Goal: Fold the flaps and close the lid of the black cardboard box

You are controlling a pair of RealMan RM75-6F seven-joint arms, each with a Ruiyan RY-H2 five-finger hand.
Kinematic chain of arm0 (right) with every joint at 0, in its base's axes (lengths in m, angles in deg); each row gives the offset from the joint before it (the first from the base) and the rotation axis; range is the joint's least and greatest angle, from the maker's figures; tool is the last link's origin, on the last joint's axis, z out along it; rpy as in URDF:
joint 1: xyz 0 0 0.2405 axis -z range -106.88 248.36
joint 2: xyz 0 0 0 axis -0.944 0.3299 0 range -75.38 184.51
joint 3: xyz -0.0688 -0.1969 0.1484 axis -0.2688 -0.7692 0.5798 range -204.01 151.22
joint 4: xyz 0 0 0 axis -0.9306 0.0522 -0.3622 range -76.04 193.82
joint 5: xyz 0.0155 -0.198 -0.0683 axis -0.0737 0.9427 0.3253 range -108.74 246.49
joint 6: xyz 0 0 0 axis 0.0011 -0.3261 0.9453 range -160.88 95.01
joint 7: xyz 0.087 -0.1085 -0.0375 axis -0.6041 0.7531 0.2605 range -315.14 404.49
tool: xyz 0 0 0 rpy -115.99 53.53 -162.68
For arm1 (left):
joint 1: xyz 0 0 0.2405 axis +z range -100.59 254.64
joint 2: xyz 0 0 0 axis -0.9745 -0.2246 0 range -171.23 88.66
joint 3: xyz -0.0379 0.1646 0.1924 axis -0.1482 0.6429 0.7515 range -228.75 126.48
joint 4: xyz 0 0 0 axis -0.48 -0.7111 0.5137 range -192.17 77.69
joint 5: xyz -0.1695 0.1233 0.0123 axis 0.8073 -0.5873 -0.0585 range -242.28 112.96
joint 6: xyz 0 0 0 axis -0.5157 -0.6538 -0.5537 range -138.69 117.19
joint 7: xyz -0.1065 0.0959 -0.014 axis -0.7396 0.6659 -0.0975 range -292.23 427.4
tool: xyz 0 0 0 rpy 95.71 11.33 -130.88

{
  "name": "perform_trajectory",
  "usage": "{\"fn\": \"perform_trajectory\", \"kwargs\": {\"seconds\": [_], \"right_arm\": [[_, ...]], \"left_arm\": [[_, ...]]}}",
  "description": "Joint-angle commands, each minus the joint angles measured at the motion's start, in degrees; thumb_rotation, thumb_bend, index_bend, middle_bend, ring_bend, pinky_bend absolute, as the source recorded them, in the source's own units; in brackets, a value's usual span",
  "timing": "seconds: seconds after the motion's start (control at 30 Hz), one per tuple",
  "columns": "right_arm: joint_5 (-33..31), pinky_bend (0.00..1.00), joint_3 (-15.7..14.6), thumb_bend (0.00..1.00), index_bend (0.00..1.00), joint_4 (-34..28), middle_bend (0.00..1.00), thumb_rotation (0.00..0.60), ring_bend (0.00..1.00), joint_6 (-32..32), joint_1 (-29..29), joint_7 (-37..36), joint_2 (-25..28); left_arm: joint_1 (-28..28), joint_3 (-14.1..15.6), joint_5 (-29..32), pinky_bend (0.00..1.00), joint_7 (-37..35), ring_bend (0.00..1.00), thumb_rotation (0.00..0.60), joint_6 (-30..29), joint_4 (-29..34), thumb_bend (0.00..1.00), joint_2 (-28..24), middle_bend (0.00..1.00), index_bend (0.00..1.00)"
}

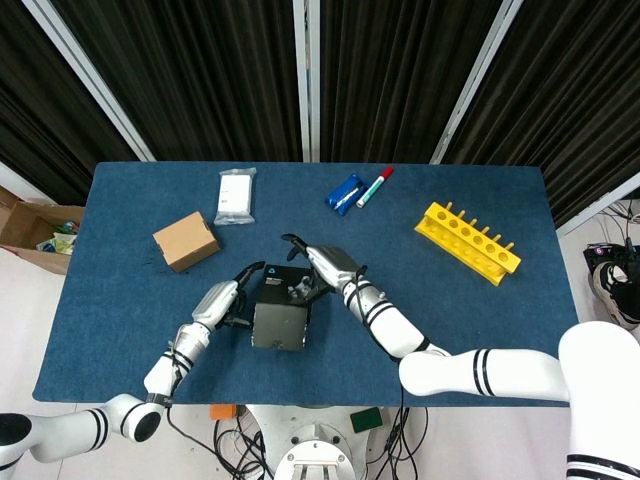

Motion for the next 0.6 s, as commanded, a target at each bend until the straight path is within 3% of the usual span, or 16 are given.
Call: {"fn": "perform_trajectory", "kwargs": {"seconds": [0.03, 0.3, 0.6], "right_arm": [[1.0, 1.0, -0.4, 0.0, 0.12, -0.7, 0.29, 0.6, 0.79, -0.8, 0.2, 0.6, -0.3], [4.9, 1.0, -3.2, 0.0, 0.14, -0.6, 0.29, 0.6, 0.79, -6.9, -0.3, 6.9, -4.8], [17.0, 1.0, -11.1, 0.0, 0.2, 7.7, 0.29, 0.6, 0.79, -20.8, 1.4, 20.6, -16.3]], "left_arm": [[1.0, 0.9, 0.1, 1.0, 2.9, 0.71, 0.398, -0.6, 1.6, 0.0, -2.0, 0.05, 0.0], [3.8, 2.5, 2.4, 1.0, 12.5, 0.71, 0.402, -2.0, 5.5, 0.0, -8.5, 0.03, 0.0], [6.9, 2.3, 1.8, 1.0, 11.2, 0.71, 0.399, -5.5, 8.5, 0.0, -12.7, 0.03, 0.0]]}}
